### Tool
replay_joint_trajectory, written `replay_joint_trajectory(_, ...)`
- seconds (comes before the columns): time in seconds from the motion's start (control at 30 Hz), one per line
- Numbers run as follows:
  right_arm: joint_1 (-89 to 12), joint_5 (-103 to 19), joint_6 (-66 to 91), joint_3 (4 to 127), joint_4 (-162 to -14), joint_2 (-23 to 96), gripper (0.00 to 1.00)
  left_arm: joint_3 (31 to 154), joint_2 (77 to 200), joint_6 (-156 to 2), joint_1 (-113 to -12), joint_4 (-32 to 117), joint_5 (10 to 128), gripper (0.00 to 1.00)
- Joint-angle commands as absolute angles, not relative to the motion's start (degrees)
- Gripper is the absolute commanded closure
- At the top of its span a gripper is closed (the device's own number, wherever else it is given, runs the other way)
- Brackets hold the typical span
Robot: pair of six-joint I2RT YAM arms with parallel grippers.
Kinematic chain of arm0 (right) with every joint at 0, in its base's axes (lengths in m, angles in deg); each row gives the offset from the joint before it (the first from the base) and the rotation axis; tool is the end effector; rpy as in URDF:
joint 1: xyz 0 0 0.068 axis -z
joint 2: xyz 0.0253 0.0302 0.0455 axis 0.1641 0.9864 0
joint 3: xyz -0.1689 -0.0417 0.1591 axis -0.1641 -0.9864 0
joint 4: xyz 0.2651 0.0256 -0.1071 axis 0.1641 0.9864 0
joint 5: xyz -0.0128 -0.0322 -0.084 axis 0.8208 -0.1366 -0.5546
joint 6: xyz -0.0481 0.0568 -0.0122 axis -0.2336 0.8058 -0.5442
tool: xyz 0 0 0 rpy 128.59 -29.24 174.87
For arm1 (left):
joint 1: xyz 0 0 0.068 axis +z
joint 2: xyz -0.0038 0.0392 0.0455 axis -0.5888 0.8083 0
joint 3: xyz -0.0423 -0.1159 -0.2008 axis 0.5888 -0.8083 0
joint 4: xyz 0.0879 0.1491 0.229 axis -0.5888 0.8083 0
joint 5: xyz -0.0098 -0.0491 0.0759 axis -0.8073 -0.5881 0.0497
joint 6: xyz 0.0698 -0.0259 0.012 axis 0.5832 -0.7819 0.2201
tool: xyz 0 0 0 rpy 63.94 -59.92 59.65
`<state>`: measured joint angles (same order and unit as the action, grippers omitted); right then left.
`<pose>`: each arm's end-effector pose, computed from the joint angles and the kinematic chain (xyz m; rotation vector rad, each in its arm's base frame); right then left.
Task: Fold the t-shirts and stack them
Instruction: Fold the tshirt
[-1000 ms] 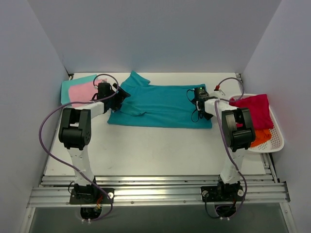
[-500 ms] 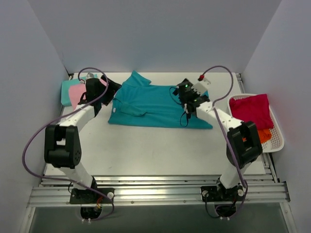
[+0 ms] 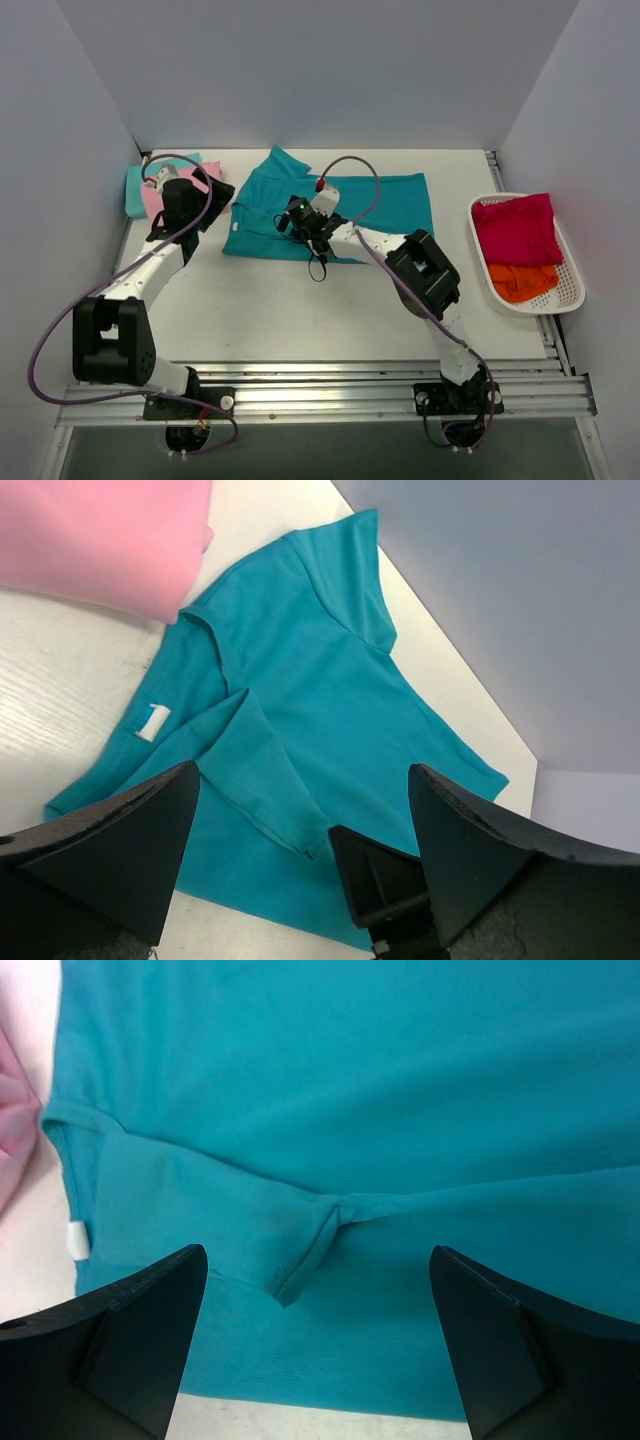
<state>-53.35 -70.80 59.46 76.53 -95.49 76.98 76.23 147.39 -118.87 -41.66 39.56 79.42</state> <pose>0.3854 0.3383 0.1321 0.4139 2.0594 0.6687 0.3905 -0.0358 0.2065 -0.8490 1.8518 -0.6236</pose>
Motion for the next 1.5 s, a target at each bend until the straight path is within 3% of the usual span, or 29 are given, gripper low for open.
replay_joint_trajectory(0.0, -54.79, -68.59, 59.29, 83.11, -94.28, 79.91, 0.11, 74.89, 143.92, -116.42, -40.82, 38.34, 81.66, 0.06)
replay_joint_trajectory(0.57, -57.61, -67.88, 59.38, 95.78, -89.10, 88.18, 0.14, 72.96, 146.55, -115.80, -36.34, 35.18, 77.27, 0.06)
replay_joint_trajectory(1.27, -58.93, -66.73, 61.67, 90.51, -91.20, 89.23, 0.15, 70.76, 147.78, -116.41, -33.61, 32.36, 74.28, 0.06)
replay_joint_trajectory(1.47, -58.84, -66.73, 61.49, 92.00, -91.38, 90.37, 0.22, 70.58, 147.60, -116.33, -33.61, 32.28, 74.28, 0.06)
